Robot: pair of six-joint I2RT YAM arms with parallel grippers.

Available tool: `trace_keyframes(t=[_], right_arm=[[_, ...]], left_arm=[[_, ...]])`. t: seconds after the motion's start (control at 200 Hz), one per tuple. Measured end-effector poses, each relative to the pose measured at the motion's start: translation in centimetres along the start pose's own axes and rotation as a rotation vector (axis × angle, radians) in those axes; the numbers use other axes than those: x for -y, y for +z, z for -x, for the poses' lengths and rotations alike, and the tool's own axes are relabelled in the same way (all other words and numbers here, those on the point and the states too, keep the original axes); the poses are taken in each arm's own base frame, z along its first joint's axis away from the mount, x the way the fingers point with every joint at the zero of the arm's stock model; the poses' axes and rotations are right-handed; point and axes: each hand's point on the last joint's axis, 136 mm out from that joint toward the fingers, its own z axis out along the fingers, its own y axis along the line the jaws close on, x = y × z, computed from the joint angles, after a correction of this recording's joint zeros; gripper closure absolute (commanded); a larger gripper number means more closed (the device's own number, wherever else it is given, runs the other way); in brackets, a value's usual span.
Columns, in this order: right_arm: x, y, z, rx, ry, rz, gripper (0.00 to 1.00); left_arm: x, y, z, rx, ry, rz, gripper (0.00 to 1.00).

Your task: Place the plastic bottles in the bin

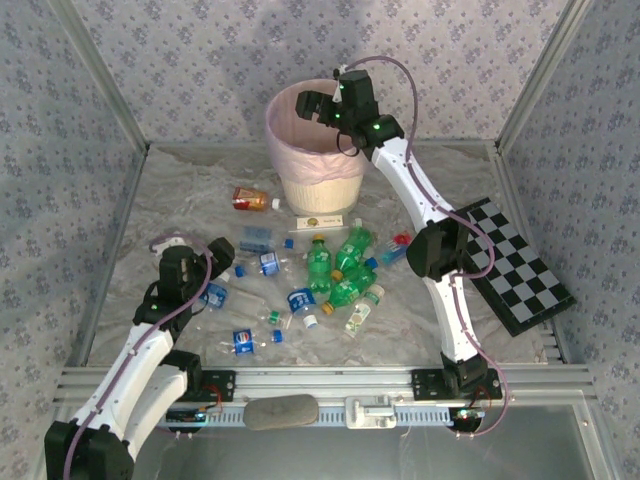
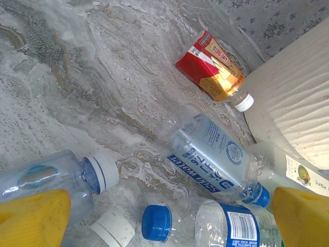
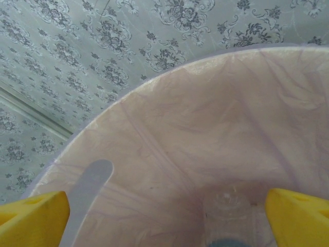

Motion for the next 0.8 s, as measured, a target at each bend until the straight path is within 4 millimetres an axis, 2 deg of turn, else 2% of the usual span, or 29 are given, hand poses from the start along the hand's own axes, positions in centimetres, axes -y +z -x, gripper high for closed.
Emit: trace_keyframes(t=[0.135, 0.24, 0.395, 0.53, 0.655, 0.8], right_arm=[[-0.7, -0.8, 0.6, 0.006, -0.005, 0.016, 0.01], [-1.6, -2.7, 1.9, 0.033, -0.017, 0.009, 0.01], [-3.7, -7.6, 3.6, 0.077, -0.061, -0.006, 0.01], [-4.6, -11.6, 3.8, 0.098, -0.110, -0.025, 0.01], [-3.6, -14.1, 2.1, 0.083, -0.153, -0.067, 0.01], [-0.2, -15.9, -1.6, 0.036, -0.187, -0.166, 0.01]], left_arm=[[-0.3, 0.0, -0.2, -0.010, 0.002, 0.016, 0.00], [-0.7, -0.1, -0.3, -0.015, 0.004, 0.036, 0.00], [-0.5, -0.5, 0.5, -0.003, 0.005, 0.056, 0.00], [-0.2, -1.2, 1.3, -0.004, 0.024, 0.081, 0.00], [0.0, -2.1, 1.8, -0.034, 0.066, 0.114, 0.00], [-0.7, -3.1, 1.9, -0.066, 0.126, 0.173, 0.00]])
